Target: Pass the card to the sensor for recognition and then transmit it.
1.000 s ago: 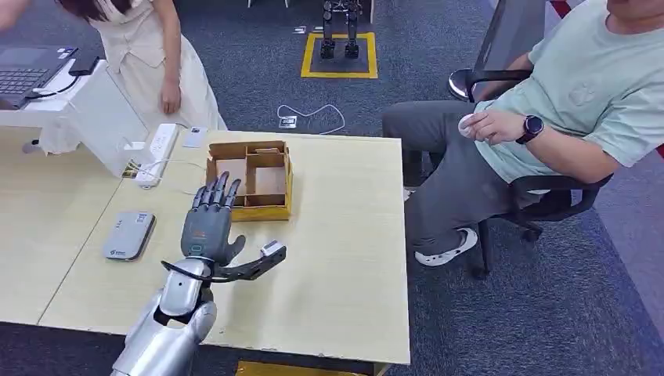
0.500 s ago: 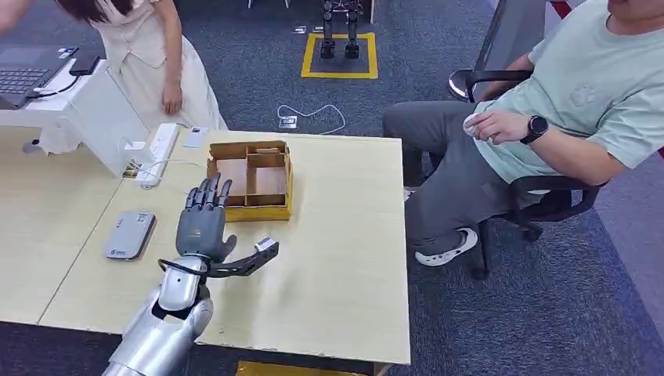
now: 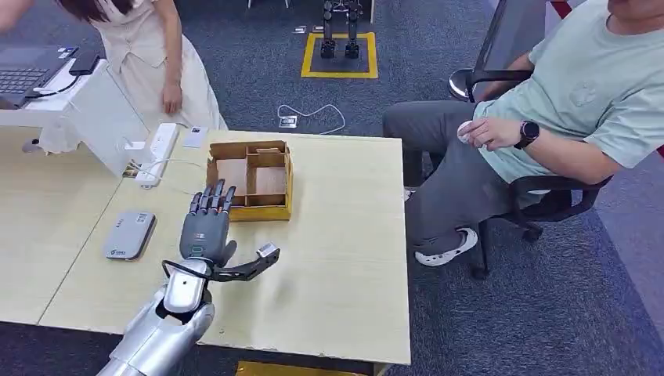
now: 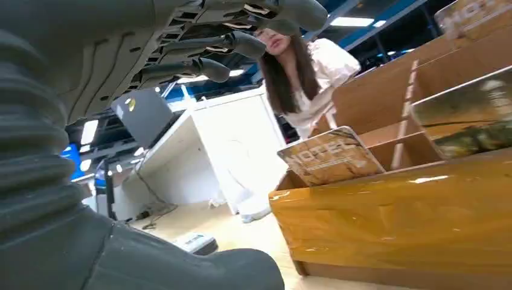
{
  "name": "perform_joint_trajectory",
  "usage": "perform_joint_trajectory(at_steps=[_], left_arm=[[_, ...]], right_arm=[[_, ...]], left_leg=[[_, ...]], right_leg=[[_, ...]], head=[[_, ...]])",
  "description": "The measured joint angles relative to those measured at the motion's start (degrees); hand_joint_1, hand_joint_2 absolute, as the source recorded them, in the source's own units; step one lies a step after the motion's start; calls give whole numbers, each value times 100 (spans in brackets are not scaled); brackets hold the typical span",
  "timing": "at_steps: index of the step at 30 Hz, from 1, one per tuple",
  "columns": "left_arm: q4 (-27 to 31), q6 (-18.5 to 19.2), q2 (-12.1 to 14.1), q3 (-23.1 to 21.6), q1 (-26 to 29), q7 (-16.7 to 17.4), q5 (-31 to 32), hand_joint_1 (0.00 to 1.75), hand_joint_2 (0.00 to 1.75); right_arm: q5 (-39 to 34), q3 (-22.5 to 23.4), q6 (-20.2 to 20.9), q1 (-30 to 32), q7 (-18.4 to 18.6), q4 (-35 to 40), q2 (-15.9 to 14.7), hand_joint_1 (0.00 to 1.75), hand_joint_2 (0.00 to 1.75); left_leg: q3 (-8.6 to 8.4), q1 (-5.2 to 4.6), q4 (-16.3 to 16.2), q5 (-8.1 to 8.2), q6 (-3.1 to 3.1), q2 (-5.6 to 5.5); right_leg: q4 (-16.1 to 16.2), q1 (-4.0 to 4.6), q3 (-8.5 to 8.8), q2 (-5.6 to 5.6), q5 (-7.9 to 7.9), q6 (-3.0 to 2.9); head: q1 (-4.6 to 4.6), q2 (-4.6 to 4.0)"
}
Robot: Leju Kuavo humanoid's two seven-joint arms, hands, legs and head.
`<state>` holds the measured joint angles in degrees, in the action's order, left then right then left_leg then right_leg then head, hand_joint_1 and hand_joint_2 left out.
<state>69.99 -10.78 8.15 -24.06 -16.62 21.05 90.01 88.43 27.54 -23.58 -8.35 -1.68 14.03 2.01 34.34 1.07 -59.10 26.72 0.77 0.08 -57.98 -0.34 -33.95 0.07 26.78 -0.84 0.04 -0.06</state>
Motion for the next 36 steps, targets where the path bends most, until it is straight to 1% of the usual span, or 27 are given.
perform_joint_trajectory(at_steps=[4,7,18,24,36], left_arm=[[0,31,0,-65,4,59,0,0,175],[-11,50,0,-94,6,175,0,0,175],[-295,-7,-20,-72,-33,41,0,0,175],[-431,-20,-42,-37,-78,33,0,0,175],[-719,-2,-57,44,-266,218,0,0,175]], right_arm=[[-7,28,0,1,0,0,2,0,0],[18,35,2,0,0,0,2,0,0],[90,35,33,-18,0,0,20,0,0],[94,35,35,-28,0,0,33,0,0],[118,35,98,-62,15,0,46,0,0]], left_leg=[[-1,0,0,0,0,0],[-1,1,0,0,0,0],[-1,0,0,0,0,0],[-1,0,0,0,0,0],[0,1,0,0,0,0]], right_leg=[[0,0,0,0,0,0],[0,0,0,0,0,0],[0,0,0,0,0,0],[0,0,0,0,0,0],[-1,0,1,0,0,0]], head=[[2,0],[2,0],[2,2],[2,0],[2,0]])
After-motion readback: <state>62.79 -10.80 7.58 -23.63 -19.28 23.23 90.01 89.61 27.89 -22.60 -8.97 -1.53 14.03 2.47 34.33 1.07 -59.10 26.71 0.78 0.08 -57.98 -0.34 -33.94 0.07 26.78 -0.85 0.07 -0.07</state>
